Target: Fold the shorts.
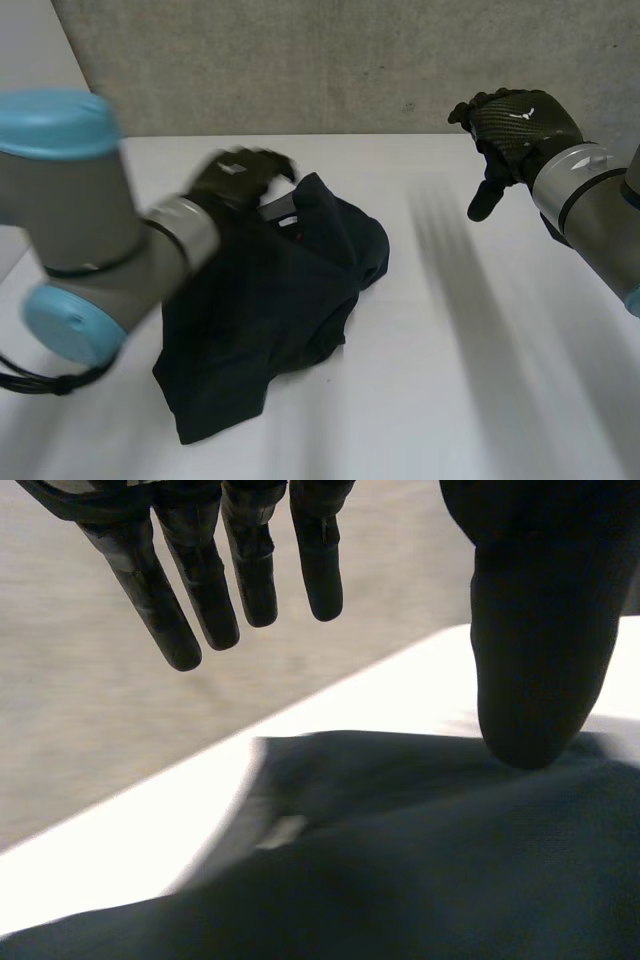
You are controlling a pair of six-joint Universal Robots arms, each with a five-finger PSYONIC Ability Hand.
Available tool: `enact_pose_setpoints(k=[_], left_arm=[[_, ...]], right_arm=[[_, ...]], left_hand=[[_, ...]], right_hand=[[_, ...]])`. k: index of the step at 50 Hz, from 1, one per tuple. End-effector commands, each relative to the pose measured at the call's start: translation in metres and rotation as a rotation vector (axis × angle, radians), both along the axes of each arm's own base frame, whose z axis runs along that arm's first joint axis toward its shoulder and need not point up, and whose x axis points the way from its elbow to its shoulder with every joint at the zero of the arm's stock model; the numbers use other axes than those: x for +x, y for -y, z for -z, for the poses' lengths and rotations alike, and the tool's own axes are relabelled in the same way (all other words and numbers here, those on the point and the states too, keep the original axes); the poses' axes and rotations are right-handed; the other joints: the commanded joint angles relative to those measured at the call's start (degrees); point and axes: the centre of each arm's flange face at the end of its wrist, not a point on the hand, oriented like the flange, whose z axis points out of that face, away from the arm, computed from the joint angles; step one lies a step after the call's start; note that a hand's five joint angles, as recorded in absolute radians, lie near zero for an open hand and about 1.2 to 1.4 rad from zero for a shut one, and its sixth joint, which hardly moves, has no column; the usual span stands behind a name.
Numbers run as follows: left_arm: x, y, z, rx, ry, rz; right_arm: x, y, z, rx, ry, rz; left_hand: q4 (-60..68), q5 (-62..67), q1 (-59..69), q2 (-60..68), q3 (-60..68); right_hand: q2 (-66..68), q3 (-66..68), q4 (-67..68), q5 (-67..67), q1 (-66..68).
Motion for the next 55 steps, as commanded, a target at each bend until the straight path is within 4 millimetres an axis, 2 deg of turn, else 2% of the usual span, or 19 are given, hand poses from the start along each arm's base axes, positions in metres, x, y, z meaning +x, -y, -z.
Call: enact_pose_setpoints(k=[1,3,8,12,16,23,26,27,28,29,35,38,39,42,43,46,48,54,55], left_arm=[[0.058,0.056,-0.017,-0.072,-0.026,-0.202],[0.063,0.068,-0.014,-0.075,-0.025,-0.222],[0.076,0.109,0.02,-0.036,0.034,-0.267],[0.08,0.129,0.045,-0.02,0.083,-0.268],[0.074,0.138,0.068,0.013,0.104,-0.203],[0.07,0.138,0.086,0.096,0.125,-0.15],[0.071,0.139,0.098,0.143,0.153,-0.149],[0.071,0.139,0.098,0.144,0.161,-0.148],[0.072,0.141,0.099,0.14,0.188,-0.153],[0.074,0.143,0.096,0.13,0.199,-0.167],[0.097,0.166,0.064,-0.029,0.279,-0.438],[0.104,0.179,0.03,-0.183,0.267,-0.541],[0.102,0.179,0.004,-0.267,0.24,-0.545],[0.096,0.176,-0.03,-0.381,0.184,-0.534],[0.09,0.173,-0.051,-0.456,0.143,-0.515],[0.071,0.162,-0.078,-0.561,0.074,-0.459],[0.046,0.145,-0.097,-0.629,0.014,-0.385],[-0.026,0.092,-0.089,-0.598,-0.065,-0.139],[-0.047,0.074,-0.079,-0.564,-0.081,-0.058]], right_arm=[[0.003,-0.002,0.003,0.007,-0.003,-0.009],[0.003,-0.002,0.003,0.009,-0.004,-0.011],[0.004,-0.003,0.005,0.014,-0.006,-0.014],[0.004,-0.003,0.006,0.016,-0.008,-0.014],[0.004,-0.002,0.01,0.025,-0.012,-0.014],[0.005,0.0,0.014,0.025,-0.026,-0.016],[0.006,0.001,0.017,0.026,-0.041,-0.015],[0.006,0.001,0.018,0.028,-0.049,-0.016],[0.006,0.001,0.018,0.027,-0.051,-0.016],[0.006,0.001,0.018,0.026,-0.053,-0.017],[0.006,0.001,0.018,0.023,-0.053,-0.017],[0.006,0.002,0.018,0.02,-0.052,-0.017],[0.006,0.002,0.018,0.018,-0.051,-0.017],[0.006,0.002,0.018,0.018,-0.051,-0.017],[0.006,0.002,0.017,0.016,-0.05,-0.017],[0.006,0.002,0.017,0.015,-0.05,-0.015],[0.006,0.002,0.015,0.01,-0.048,-0.015],[0.005,0.002,0.01,-0.004,-0.042,-0.012],[0.005,0.003,0.009,-0.009,-0.039,-0.008]], left_hand=[[1.6,2.07,0.27,1.11,0.81],[1.6,2.07,0.27,1.12,0.81],[1.6,2.07,0.27,1.12,0.81],[1.27,1.74,-0.07,0.78,0.47],[1.43,1.9,0.1,0.95,0.64],[2.27,2.74,0.94,1.78,1.48],[18.18,18.65,16.85,17.7,17.39],[27.41,27.88,26.08,26.93,26.62],[47.49,47.96,46.16,47.0,46.7],[55.85,56.32,54.52,55.36,55.06],[57.09,57.56,55.76,56.6,56.3],[57.09,57.56,55.76,56.6,56.3],[57.09,57.56,55.76,56.6,56.3],[57.09,57.56,55.76,56.6,56.3],[57.09,57.56,55.76,56.6,56.3],[57.09,57.56,55.76,56.6,56.3],[57.09,57.56,55.76,56.6,56.3],[57.09,57.56,55.76,56.6,56.3],[57.09,57.56,55.76,56.6,56.3]], right_hand=[[-2.22,-0.59,-3.42,-3.4,0.1],[-2.22,-0.59,-3.42,-3.4,0.1],[-2.22,-0.59,-3.42,-3.4,0.1],[-2.22,-0.59,-3.42,-3.4,0.1],[-2.22,-0.59,-3.42,-3.4,0.1],[-2.22,-0.59,-3.42,-3.4,0.1],[-2.22,-0.59,-3.42,-3.4,0.1],[-2.22,-0.59,-3.42,-3.4,0.1],[-2.22,-0.59,-3.42,-3.4,0.1],[-2.22,-0.59,-3.42,-3.4,0.1],[-2.22,-0.59,-3.42,-3.4,0.1],[-2.22,-0.59,-3.42,-3.4,0.1],[-2.22,-0.59,-3.42,-3.4,0.1],[-2.22,-0.59,-3.42,-3.4,0.1],[-2.22,-0.59,-3.42,-3.4,0.1],[-2.22,-0.59,-3.42,-3.4,0.1],[-2.22,-0.59,-3.42,-3.4,0.1],[-2.22,-0.59,-3.42,-3.4,0.1],[-2.22,-0.59,-3.42,-3.4,0.1]])
